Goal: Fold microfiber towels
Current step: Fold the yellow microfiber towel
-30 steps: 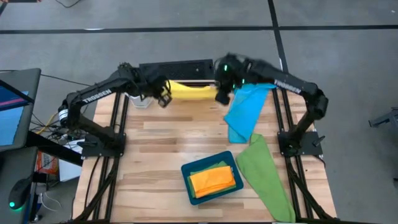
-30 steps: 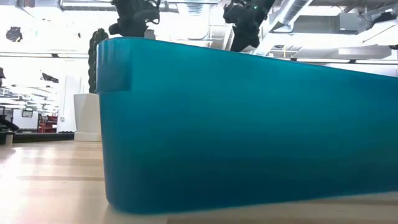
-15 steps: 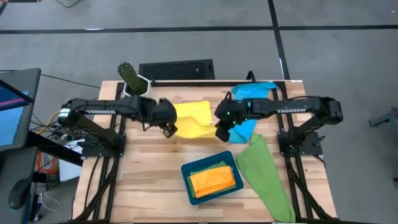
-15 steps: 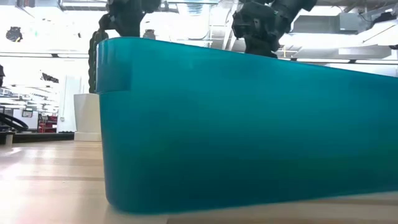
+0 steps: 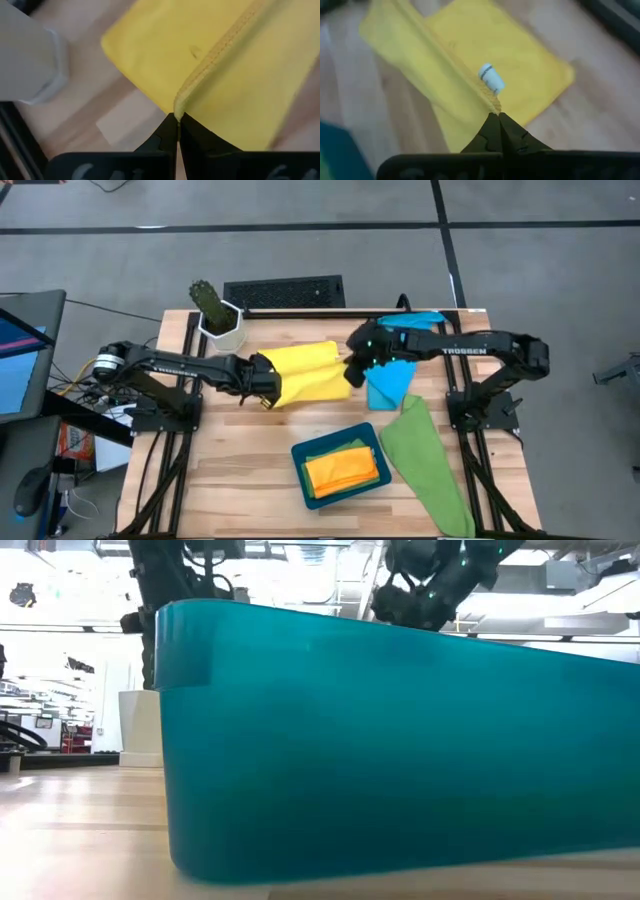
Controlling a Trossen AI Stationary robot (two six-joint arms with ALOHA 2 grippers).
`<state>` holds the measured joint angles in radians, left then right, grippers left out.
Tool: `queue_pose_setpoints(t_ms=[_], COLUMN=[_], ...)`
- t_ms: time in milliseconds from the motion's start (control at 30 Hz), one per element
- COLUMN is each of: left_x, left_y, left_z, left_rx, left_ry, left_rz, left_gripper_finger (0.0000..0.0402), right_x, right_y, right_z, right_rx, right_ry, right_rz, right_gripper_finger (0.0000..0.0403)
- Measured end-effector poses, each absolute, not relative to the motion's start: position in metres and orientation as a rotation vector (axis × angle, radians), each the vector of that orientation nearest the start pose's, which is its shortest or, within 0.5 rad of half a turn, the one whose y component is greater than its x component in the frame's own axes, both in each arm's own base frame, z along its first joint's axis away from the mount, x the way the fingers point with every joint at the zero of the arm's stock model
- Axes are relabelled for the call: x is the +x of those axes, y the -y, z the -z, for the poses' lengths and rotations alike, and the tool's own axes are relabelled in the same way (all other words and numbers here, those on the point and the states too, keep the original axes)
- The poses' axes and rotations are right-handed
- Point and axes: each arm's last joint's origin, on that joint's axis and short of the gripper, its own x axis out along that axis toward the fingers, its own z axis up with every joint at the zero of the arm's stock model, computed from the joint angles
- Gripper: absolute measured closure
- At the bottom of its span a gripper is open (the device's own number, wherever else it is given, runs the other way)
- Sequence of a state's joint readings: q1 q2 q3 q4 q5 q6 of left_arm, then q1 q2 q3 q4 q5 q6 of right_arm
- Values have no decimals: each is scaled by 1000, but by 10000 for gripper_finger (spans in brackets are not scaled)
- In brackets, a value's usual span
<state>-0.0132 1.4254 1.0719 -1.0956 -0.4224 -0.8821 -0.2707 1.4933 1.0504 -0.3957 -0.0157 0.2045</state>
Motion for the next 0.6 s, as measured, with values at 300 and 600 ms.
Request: queue_pose_setpoints(t_ms=[300,600], left_x=[237,234], left_y=[-43,-68], left_z=[-235,-236], left_rx=[-362,-315], left_ry=[-1197,-1197], left_rz=[-986,-1014], left_gripper_finger=[401,401], right_x=[313,338], right_y=[128,139], right_z=[-218,-191], right_rx=[359,336], right_ry=[-734,-781], right_rz=[295,310], right_gripper_finger=[399,399])
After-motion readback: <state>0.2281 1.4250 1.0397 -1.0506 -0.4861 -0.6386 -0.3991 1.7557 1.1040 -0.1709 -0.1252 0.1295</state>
